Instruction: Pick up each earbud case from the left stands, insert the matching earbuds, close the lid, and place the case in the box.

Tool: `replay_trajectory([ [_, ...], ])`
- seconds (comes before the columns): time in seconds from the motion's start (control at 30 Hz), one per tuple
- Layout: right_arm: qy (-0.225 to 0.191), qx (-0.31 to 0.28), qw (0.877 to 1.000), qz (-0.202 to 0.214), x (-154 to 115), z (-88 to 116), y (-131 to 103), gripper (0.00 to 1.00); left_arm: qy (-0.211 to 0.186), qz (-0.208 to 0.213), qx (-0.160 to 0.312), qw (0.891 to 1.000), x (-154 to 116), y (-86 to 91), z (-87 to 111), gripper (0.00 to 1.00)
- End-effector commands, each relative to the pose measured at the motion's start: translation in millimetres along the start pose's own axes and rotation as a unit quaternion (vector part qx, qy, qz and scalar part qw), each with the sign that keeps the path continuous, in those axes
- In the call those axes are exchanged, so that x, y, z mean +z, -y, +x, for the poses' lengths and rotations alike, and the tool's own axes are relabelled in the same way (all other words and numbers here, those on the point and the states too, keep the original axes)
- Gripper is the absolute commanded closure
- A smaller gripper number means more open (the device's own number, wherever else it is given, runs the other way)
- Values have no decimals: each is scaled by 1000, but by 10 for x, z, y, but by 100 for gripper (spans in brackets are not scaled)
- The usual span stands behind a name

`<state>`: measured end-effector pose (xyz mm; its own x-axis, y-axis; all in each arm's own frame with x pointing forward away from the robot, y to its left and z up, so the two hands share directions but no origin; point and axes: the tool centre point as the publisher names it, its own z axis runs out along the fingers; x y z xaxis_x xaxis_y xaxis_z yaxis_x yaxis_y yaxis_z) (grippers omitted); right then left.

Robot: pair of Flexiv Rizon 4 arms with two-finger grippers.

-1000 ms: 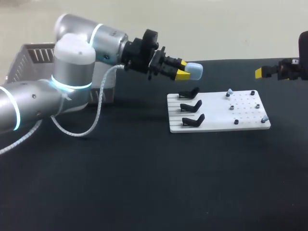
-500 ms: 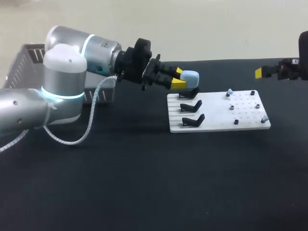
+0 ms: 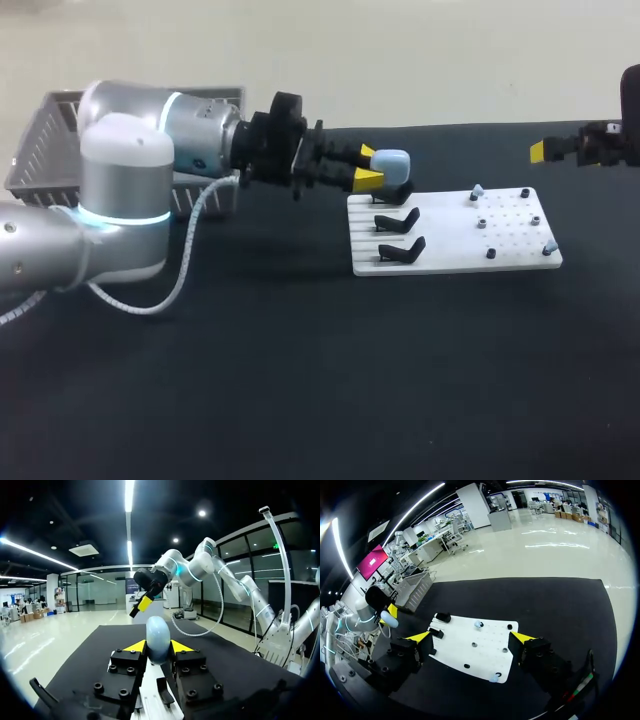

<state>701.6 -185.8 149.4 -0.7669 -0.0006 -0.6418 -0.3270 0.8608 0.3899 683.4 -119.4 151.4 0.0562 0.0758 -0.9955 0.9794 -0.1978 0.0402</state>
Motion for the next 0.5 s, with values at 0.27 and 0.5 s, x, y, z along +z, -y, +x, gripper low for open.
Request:
replay_trajectory([
  [0.27, 9, -3, 1000, 4, -32, -13, 17, 0, 2, -51, 1, 999, 13, 30, 21, 100],
  [0.5, -22, -61, 997, -36, -179, 103, -331, 0, 2, -51, 1, 999, 13, 30, 21, 100],
])
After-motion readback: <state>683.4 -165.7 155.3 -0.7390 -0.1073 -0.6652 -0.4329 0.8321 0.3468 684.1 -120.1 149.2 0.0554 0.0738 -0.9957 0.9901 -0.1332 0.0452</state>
